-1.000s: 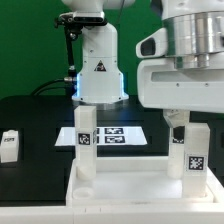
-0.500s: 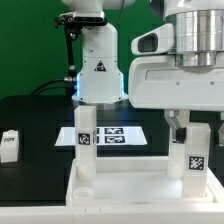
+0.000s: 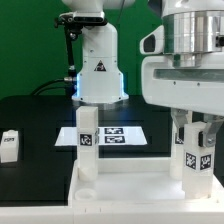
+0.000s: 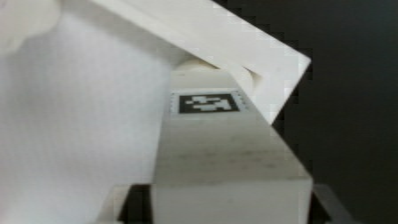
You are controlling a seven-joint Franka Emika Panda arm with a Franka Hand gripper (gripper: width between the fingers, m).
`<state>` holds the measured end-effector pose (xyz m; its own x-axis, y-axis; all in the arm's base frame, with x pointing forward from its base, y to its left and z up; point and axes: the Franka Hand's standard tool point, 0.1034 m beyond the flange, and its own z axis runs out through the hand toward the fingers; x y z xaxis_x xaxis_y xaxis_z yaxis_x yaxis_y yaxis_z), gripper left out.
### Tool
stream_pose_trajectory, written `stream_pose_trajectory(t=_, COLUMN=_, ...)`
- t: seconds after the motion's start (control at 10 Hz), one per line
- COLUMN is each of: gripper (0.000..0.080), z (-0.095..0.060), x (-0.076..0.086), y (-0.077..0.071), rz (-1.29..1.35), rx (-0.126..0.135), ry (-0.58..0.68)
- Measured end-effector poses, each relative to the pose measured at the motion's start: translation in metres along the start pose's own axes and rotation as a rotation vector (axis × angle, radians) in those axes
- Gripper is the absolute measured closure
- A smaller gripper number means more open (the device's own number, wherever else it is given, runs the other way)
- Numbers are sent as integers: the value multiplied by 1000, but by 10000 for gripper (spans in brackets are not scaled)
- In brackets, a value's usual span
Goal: Assemble desk
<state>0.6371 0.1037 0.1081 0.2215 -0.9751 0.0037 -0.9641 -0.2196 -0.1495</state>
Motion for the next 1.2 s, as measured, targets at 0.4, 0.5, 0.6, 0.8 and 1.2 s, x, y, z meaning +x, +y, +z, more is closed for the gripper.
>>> stream_pose_trajectory(t=0.4, gripper=512, z=1, x=4, y=1, rz=590, rx=-14, ry=-88)
stream_pose_trajectory(t=0.5, gripper=512, z=1, x=8, y=2, rz=695, rx=-19, ry=-82)
stream_pose_trajectory(t=0.6, gripper=512, z=1, x=9, y=2, rz=730, rx=-19, ry=-79)
stream_pose_trajectory(t=0.8, gripper=320, z=1, x=9, y=2, rz=731, rx=-20, ry=-79)
stream_pose_trajectory(t=1.2, gripper=160, z=-28, x=6, y=-9, rz=667, rx=19, ry=-110)
